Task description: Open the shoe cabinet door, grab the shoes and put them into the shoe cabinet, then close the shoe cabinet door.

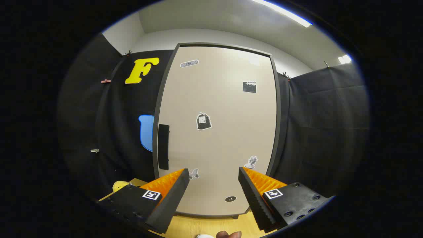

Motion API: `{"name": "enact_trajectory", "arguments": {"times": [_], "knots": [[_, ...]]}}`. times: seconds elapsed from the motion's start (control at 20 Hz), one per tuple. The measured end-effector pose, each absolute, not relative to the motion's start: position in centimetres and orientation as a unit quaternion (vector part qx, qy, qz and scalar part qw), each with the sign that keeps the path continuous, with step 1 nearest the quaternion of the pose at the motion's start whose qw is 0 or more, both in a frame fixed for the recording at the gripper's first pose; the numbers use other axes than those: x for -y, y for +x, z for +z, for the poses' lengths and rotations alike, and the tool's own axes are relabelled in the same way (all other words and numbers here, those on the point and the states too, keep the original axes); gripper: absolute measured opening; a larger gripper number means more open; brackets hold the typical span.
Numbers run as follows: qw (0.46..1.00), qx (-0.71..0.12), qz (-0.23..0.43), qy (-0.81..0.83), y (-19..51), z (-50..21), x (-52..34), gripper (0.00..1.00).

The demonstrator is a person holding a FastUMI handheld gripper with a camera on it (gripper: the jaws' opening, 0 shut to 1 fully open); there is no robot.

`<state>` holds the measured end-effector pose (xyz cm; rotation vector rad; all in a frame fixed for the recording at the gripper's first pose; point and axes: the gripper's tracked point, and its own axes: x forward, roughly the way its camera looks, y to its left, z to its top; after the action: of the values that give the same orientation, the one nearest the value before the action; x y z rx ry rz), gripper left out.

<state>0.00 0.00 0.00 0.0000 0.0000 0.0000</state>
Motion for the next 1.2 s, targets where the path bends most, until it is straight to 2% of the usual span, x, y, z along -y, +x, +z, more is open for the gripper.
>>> {"name": "enact_trajectory", "arguments": {"times": [0.7,1.2], "knots": [[0.999,-0.011,-0.001,0.032,-0.9,0.1,0.4,0.98],[0.999,-0.003,0.026,0.041,-0.1,0.7,-1.7,0.98]]}}
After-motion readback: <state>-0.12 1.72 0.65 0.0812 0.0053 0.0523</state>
